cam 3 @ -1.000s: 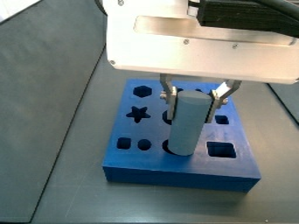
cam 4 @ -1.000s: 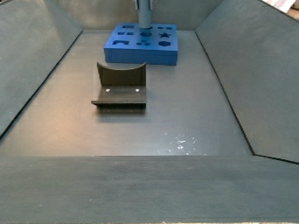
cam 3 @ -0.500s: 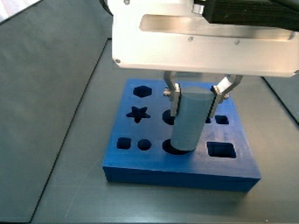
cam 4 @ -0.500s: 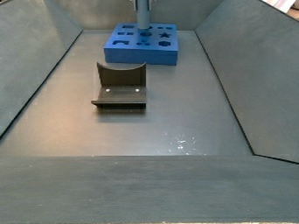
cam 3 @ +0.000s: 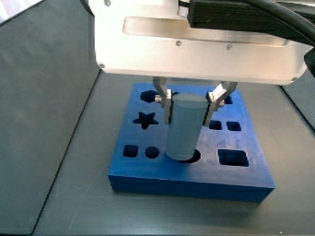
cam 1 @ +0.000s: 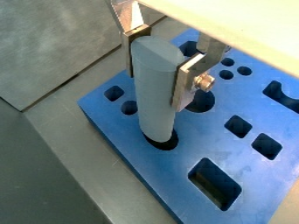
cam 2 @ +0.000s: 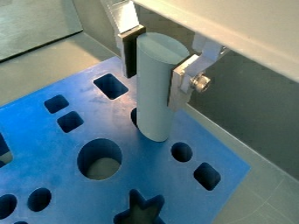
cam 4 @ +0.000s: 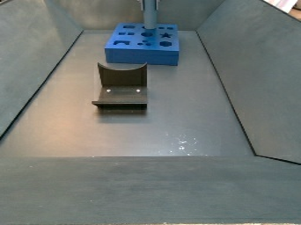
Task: Pick up the oval object. Move up. Place the oval object on the fixture. Regrasp the oval object. Move to above the board. Insert the oval object.
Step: Insert the oval object.
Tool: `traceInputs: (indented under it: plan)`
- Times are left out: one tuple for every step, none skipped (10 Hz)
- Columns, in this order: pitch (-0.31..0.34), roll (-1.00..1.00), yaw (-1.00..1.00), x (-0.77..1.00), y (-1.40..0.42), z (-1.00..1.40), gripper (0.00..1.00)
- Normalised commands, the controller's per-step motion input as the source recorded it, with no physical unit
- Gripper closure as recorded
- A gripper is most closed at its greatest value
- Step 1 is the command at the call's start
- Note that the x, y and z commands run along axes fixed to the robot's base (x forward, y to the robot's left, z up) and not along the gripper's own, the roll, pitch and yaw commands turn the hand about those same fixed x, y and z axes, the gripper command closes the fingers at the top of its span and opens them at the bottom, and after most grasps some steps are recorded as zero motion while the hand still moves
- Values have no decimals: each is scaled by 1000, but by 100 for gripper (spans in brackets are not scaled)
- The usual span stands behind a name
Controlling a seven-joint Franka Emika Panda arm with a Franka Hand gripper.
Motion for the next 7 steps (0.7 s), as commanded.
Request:
traceInputs:
  plan:
    - [-3, 0, 0, 320, -229, -300, 100]
    - [0, -43, 0, 483, -3, -297, 100]
    - [0, -23, 77, 140, 60, -23, 100]
    - [0, -51, 97, 11, 183, 0, 100]
    - [0, -91, 20, 0, 77, 0, 100]
    - [0, 4, 0, 0, 0, 0, 100]
    - [-11, 193, 0, -20, -69, -257, 100]
